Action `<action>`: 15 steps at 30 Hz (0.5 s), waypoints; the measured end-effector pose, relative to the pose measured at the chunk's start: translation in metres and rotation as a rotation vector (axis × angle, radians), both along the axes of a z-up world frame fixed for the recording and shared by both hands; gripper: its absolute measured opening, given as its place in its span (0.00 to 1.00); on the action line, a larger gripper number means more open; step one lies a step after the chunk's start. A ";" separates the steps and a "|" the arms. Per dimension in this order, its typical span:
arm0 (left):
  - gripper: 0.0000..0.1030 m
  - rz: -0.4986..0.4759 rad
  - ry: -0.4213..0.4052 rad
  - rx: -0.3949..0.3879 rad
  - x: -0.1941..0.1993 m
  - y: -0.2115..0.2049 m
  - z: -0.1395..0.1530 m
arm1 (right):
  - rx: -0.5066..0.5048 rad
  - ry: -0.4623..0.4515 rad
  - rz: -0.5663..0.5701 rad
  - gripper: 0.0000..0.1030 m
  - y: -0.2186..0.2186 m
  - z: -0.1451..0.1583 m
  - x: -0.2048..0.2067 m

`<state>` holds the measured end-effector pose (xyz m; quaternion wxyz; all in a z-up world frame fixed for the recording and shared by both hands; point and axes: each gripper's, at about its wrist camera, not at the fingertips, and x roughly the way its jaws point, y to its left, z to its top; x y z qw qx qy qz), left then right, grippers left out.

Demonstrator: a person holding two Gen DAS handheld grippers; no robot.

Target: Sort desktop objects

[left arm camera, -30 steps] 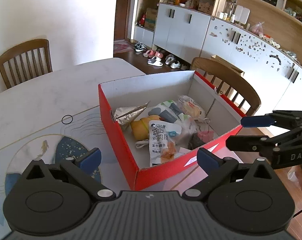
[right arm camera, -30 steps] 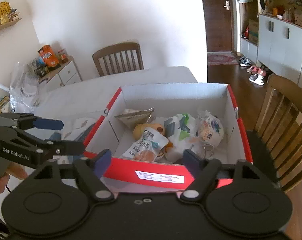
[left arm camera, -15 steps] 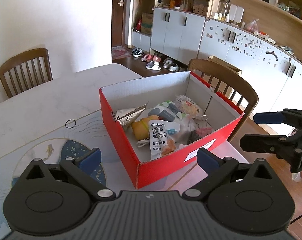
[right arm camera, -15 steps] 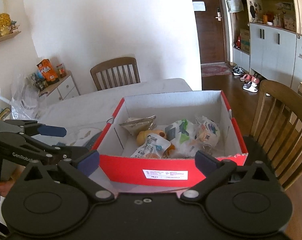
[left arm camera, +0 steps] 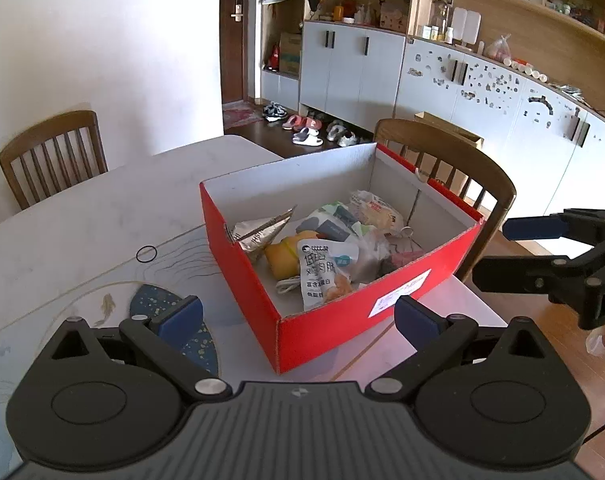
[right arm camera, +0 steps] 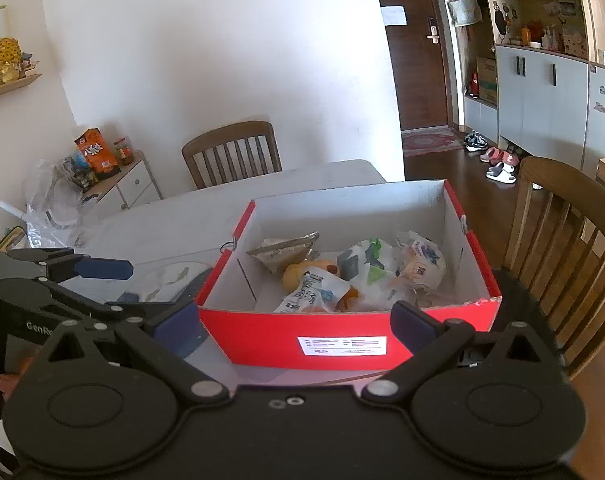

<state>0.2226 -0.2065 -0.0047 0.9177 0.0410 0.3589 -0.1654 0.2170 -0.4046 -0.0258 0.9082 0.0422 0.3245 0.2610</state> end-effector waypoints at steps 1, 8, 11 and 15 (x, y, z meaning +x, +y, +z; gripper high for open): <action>1.00 -0.001 0.001 0.000 0.000 0.001 0.000 | 0.001 -0.001 0.001 0.99 0.000 0.000 0.000; 0.99 -0.004 0.002 0.007 -0.003 0.002 -0.001 | 0.001 -0.001 0.002 0.99 0.002 0.000 -0.001; 0.99 -0.001 0.003 0.004 -0.004 0.002 -0.002 | 0.001 0.000 -0.001 0.99 0.004 0.001 -0.001; 0.99 0.002 0.006 -0.003 -0.005 0.005 -0.003 | -0.001 0.000 0.000 0.99 0.006 0.001 -0.001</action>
